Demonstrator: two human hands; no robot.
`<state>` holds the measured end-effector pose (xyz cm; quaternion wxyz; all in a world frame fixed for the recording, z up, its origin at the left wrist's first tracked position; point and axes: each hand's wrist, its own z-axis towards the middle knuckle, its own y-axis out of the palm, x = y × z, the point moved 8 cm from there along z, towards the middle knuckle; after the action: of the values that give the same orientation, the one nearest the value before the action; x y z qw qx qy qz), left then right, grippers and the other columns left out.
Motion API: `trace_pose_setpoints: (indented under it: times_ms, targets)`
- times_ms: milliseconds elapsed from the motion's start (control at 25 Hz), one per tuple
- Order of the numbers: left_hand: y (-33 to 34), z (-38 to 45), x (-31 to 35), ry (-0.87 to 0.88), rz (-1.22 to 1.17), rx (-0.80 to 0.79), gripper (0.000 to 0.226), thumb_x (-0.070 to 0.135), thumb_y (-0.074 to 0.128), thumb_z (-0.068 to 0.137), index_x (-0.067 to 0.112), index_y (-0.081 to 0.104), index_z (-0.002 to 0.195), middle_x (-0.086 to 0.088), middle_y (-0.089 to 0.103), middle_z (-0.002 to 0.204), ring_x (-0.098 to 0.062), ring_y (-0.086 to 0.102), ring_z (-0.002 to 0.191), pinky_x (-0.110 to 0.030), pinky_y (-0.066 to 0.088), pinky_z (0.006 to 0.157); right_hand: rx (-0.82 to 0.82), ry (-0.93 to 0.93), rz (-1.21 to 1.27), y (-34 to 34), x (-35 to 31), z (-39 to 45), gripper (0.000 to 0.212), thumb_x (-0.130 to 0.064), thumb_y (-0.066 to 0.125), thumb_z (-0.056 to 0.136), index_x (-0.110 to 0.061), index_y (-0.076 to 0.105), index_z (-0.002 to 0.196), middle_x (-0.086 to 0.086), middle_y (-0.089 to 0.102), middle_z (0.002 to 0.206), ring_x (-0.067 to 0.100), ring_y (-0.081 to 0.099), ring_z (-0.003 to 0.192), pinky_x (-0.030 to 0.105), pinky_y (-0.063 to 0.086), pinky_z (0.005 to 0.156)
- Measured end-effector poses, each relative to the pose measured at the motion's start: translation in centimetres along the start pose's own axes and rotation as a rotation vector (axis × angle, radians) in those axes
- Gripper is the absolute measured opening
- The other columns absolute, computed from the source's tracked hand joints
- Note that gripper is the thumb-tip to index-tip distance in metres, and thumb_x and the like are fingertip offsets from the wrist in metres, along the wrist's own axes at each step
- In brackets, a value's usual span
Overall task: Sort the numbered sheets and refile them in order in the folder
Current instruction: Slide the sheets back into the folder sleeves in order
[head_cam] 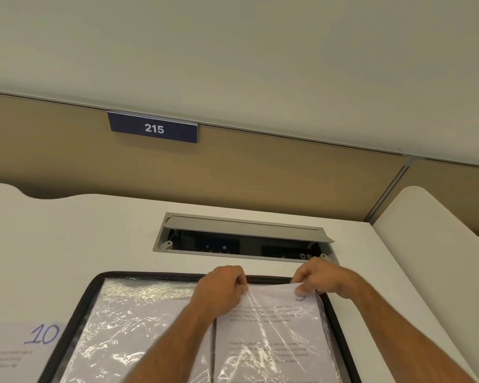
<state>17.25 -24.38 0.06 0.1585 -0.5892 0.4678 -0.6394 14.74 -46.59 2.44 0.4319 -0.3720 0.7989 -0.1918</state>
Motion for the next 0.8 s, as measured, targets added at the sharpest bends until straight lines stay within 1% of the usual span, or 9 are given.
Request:
trace_pose_setpoints:
  times_ms: [80, 160, 240, 360, 440, 480, 600, 720, 800]
  targets:
    - [-0.1, -0.1, 0.1, -0.004, 0.003, 0.008, 0.007, 0.035, 0.057, 0.099, 0.031, 0.061, 0.104, 0.01, 0.065, 0.108, -0.009, 0.058, 0.094, -0.027, 0.05, 0.093, 0.035, -0.077, 0.021, 0.0, -1.2, -0.2, 0.02, -0.005, 0.071, 0.087, -0.019, 0.078, 0.1, -0.003, 0.074, 0.092, 0.018, 0.069, 0.095, 0.023, 0.056, 0.084]
    - [-0.2, 0.0, 0.1, -0.01, 0.002, 0.017, 0.008, 0.034, 0.057, 0.099, 0.03, 0.061, 0.104, 0.01, 0.065, 0.108, -0.009, 0.058, 0.094, -0.027, 0.05, 0.093, 0.002, -0.105, -0.076, 0.8, -1.7, -0.1, 0.026, 0.002, 0.065, 0.088, -0.016, 0.08, 0.099, -0.005, 0.074, 0.095, 0.016, 0.067, 0.097, 0.028, 0.058, 0.088]
    - [-0.1, -0.1, 0.1, -0.015, 0.0, 0.019, 0.006, 0.035, 0.057, 0.099, 0.031, 0.061, 0.102, 0.01, 0.065, 0.105, -0.01, 0.059, 0.092, -0.027, 0.051, 0.091, -0.069, -0.074, -0.209, 1.9, -1.6, -0.1, 0.029, 0.002, 0.061, 0.088, -0.017, 0.081, 0.097, -0.008, 0.072, 0.093, 0.017, 0.066, 0.1, 0.031, 0.058, 0.089]
    - [-0.1, -0.3, 0.1, -0.015, 0.0, 0.031, 0.004, 0.034, 0.057, 0.099, 0.031, 0.06, 0.099, 0.01, 0.065, 0.103, -0.009, 0.06, 0.09, -0.027, 0.051, 0.089, -0.097, -0.056, -0.349, 2.5, -2.1, -0.4, 0.021, -0.013, 0.062, 0.093, -0.016, 0.079, 0.104, -0.002, 0.071, 0.105, 0.021, 0.065, 0.105, 0.031, 0.057, 0.092]
    - [-0.1, -0.3, 0.1, -0.017, -0.002, 0.043, 0.005, 0.034, 0.057, 0.099, 0.031, 0.06, 0.101, 0.009, 0.065, 0.104, -0.01, 0.06, 0.092, -0.027, 0.051, 0.091, -0.066, -0.09, -0.321, 2.6, -2.8, -0.6, 0.023, -0.03, 0.065, 0.092, -0.016, 0.078, 0.104, 0.003, 0.071, 0.112, 0.021, 0.066, 0.105, 0.034, 0.056, 0.096]
    - [-0.1, -0.4, 0.1, -0.018, -0.002, 0.049, 0.005, 0.034, 0.057, 0.099, 0.03, 0.06, 0.102, 0.009, 0.065, 0.105, -0.01, 0.06, 0.093, -0.027, 0.051, 0.091, -0.06, -0.104, -0.281, 2.7, -3.0, -0.7, 0.023, -0.037, 0.069, 0.089, -0.019, 0.077, 0.099, 0.001, 0.072, 0.109, 0.018, 0.066, 0.102, 0.033, 0.056, 0.094]
    - [0.1, -0.6, 0.1, -0.01, -0.01, 0.073, 0.009, 0.035, 0.058, 0.099, 0.029, 0.061, 0.106, 0.009, 0.066, 0.108, -0.009, 0.06, 0.094, -0.027, 0.051, 0.092, -0.054, -0.12, -0.354, 3.2, -2.8, -0.9, 0.015, -0.036, 0.08, 0.082, -0.025, 0.074, 0.089, -0.003, 0.072, 0.102, 0.015, 0.067, 0.096, 0.03, 0.056, 0.089]
    - [-0.1, -1.1, 0.0, 0.012, -0.065, 0.11, 0.018, 0.038, 0.059, 0.098, 0.031, 0.059, 0.114, 0.013, 0.061, 0.116, -0.006, 0.056, 0.098, -0.023, 0.047, 0.094, 0.006, -0.077, -0.454, 3.3, -1.8, -0.7, 0.014, -0.036, 0.076, 0.084, -0.023, 0.075, 0.09, -0.004, 0.073, 0.097, 0.014, 0.067, 0.095, 0.035, 0.055, 0.093]
    - [-0.5, -1.9, -0.2, 0.039, -0.102, 0.147, 0.026, 0.038, 0.061, 0.097, 0.032, 0.056, 0.122, 0.017, 0.054, 0.123, -0.003, 0.05, 0.102, -0.021, 0.042, 0.097, 0.031, -0.061, -0.501, 3.4, -1.5, -0.6, 0.013, -0.037, 0.072, 0.088, -0.025, 0.072, 0.086, -0.007, 0.069, 0.09, 0.012, 0.063, 0.094, 0.04, 0.048, 0.1]
